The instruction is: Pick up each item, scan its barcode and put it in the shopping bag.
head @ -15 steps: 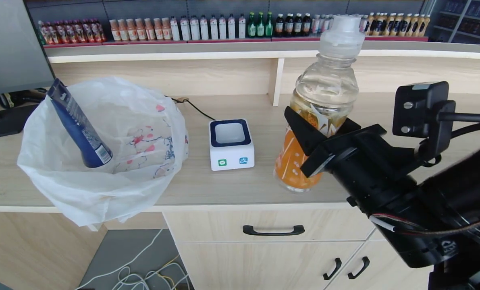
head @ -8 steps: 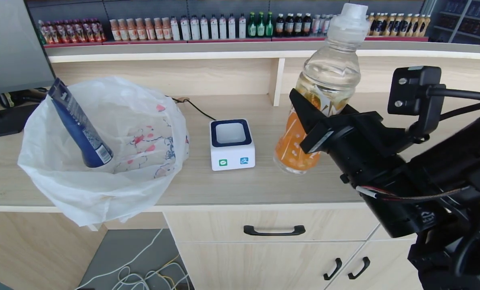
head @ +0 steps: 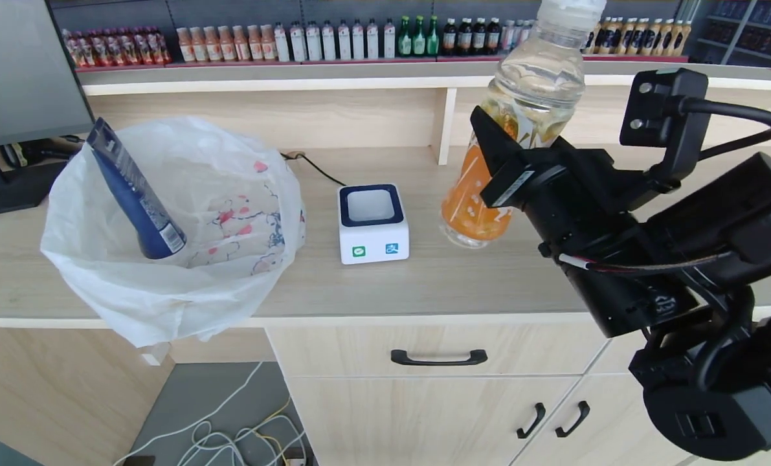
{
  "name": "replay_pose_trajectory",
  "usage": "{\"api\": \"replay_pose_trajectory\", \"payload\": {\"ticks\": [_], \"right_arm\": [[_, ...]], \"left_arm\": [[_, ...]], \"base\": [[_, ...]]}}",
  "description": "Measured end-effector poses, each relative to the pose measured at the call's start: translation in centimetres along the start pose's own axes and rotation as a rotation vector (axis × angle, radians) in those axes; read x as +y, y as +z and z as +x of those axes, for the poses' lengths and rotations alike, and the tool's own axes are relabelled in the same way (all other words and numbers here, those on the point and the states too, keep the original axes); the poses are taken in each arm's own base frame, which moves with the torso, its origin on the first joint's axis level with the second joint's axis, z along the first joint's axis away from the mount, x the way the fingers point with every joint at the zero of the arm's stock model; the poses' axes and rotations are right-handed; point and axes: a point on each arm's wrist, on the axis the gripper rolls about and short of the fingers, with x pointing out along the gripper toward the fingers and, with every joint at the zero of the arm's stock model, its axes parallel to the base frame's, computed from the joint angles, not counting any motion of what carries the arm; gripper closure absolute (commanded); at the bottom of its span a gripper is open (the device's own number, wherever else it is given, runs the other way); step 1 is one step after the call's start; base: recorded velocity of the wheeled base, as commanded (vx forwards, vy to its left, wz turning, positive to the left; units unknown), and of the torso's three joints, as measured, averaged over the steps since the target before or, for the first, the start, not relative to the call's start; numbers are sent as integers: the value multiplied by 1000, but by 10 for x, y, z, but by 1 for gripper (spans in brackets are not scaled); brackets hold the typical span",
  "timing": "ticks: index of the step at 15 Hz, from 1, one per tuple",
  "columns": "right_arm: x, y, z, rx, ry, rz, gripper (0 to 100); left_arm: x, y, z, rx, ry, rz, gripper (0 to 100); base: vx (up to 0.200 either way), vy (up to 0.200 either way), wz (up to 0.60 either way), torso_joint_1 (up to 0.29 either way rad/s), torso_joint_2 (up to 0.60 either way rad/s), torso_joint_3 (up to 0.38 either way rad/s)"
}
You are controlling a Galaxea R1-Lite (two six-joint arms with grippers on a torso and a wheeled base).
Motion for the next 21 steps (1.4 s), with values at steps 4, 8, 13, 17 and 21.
{"api": "replay_pose_trajectory", "payload": {"ticks": [4, 8, 13, 17, 21], "right_arm": [[-2, 2, 3, -14, -8, -1, 100], [-3, 4, 3, -18, -12, -2, 100], [-8, 8, 8, -42, -26, -4, 100], [-7, 10, 11, -60, -30, 0, 100], [-7, 11, 14, -70, -34, 2, 100]], "left_arm": [[0, 0, 0, 0, 1, -4, 0], [0, 0, 0, 1, 1, -5, 0], [0, 0, 0, 0, 0, -8, 0], [0, 0, 0, 0, 1, -10, 0], [0, 0, 0, 0, 1, -8, 0]], "base": [[0, 50, 0, 4, 1, 1], [0, 200, 0, 8, 5, 1], [0, 200, 0, 2, 3, 0], [0, 200, 0, 4, 2, 2], [0, 100, 0, 4, -2, 0]]}}
